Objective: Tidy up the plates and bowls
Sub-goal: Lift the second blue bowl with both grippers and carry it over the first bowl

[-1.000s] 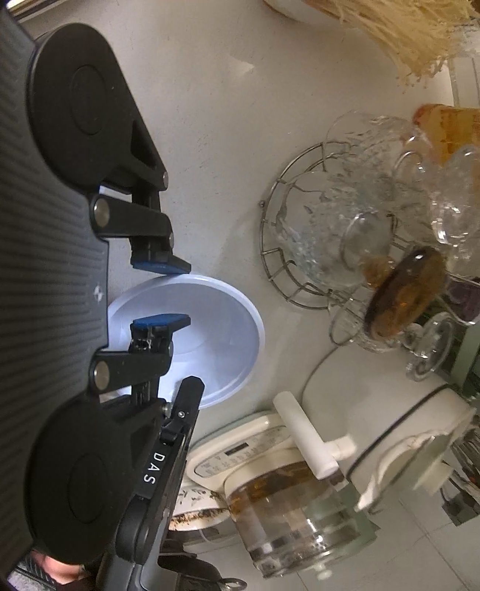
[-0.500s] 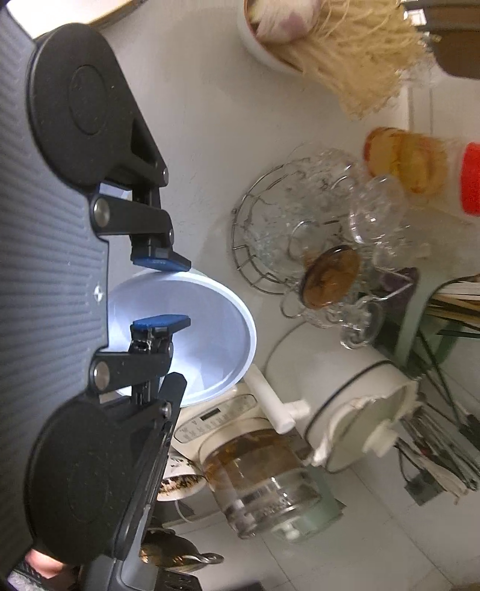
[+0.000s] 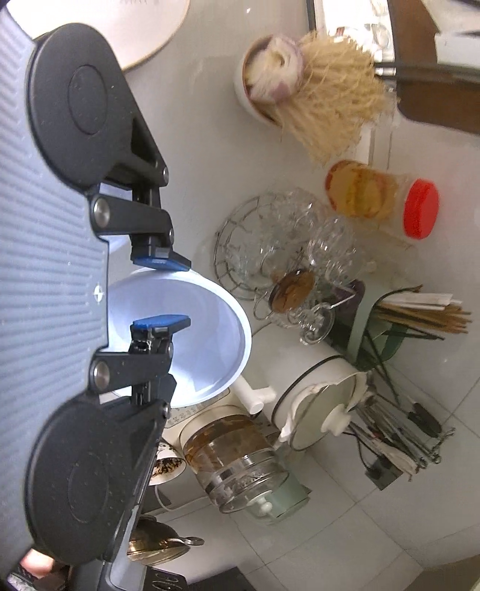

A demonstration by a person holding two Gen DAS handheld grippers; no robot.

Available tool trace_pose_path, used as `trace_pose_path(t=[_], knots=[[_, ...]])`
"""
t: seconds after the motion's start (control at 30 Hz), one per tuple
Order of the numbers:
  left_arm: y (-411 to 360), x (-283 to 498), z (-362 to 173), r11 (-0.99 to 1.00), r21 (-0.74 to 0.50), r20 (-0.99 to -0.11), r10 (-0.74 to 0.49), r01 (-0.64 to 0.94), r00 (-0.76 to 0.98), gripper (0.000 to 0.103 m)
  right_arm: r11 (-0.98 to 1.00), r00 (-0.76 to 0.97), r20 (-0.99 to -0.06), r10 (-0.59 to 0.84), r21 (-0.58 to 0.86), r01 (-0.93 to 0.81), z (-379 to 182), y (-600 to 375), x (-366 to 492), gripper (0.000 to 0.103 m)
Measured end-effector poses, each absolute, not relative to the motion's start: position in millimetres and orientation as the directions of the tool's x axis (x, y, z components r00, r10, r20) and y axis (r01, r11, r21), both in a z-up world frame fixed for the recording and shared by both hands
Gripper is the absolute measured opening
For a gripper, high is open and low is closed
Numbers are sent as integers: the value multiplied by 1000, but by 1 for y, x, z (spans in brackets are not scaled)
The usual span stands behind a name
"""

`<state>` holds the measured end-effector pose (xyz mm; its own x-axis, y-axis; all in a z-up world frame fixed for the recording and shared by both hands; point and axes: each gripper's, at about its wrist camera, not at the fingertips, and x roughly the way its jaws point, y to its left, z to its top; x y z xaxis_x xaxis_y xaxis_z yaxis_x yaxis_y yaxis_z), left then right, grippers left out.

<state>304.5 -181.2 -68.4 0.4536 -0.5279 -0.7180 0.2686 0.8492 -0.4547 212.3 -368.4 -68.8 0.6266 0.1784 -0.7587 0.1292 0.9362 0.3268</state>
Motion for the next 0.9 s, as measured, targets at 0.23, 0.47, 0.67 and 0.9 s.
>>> trace_pose_path(t=[0.23,0.47,0.67,0.9], knots=[[-158,285,-61,883,-407,-729,-468,233,499,28,946,615,-758,217,319,60,-67,-341,206,11],[-133,279,-63,885,-432,-727,-456,174,514,28,950,614,-753,236,311,16,-60,-321,209,13],[-122,280,-70,889,-436,-742,-444,141,502,28,953,579,-778,242,304,11,-68,-311,213,13],[-116,279,-91,897,-429,-781,-429,110,454,28,954,524,-816,246,299,18,-85,-302,214,13]])
